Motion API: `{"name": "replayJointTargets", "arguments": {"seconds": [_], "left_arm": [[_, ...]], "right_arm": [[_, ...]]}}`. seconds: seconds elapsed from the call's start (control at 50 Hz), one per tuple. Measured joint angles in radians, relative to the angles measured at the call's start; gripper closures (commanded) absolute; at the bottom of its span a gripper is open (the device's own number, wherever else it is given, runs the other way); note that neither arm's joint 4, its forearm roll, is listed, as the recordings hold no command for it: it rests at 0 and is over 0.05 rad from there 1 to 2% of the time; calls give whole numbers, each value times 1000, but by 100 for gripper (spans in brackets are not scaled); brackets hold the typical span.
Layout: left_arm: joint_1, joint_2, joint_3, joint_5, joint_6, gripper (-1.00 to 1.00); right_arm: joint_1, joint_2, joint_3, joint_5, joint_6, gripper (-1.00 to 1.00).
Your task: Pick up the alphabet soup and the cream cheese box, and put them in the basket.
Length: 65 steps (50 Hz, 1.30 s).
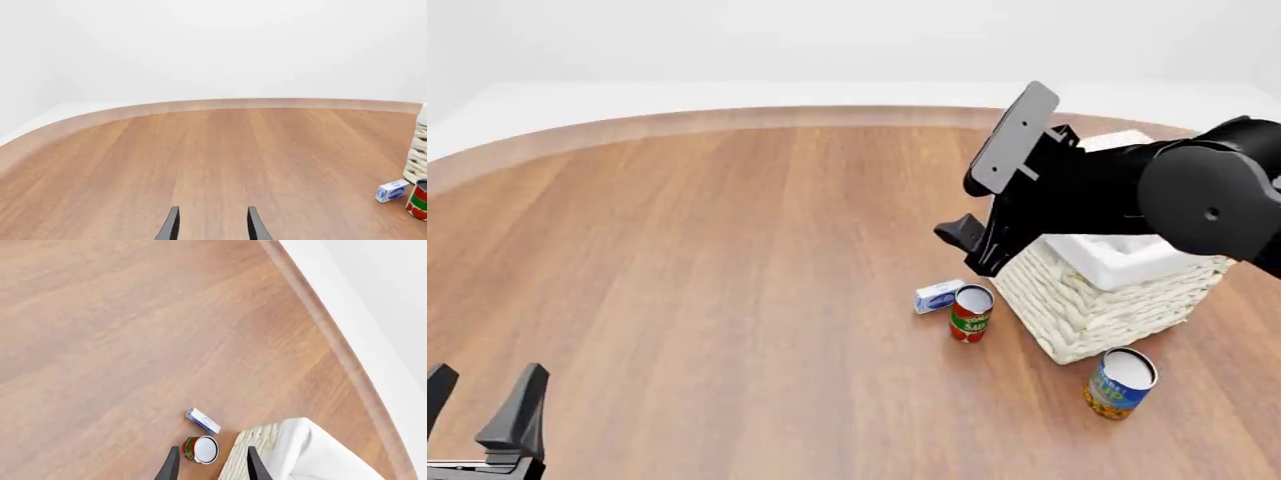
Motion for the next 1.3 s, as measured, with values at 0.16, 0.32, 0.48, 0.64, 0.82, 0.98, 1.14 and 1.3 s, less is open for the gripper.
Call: {"name": "replayJointTargets", "arguments": {"seconds": [0.16, 0.32, 0.48, 0.64, 0.82, 0.98, 1.14, 1.3], "left_arm": [[0, 0, 0, 0, 0, -100], [0, 0, 0, 0, 0, -100], [0, 0, 0, 0, 0, -100], [0, 0, 0, 0, 0, -100], [0, 0, 0, 0, 0, -100], [0, 0, 0, 0, 0, -100], [0, 0, 0, 0, 0, -100], [0, 0, 0, 0, 0, -100]], "right_arm": [[13, 0, 11, 6, 0, -100], [21, -2, 19, 8, 0, -100], [26, -2, 25, 8, -3, -100], [24, 11, 27, -1, -23, -100], [20, 35, 17, -5, -52, -100], [37, 64, -6, 13, -70, -100], [58, 96, -23, 41, -93, -100], [70, 126, -45, 79, -120, -100]]}}
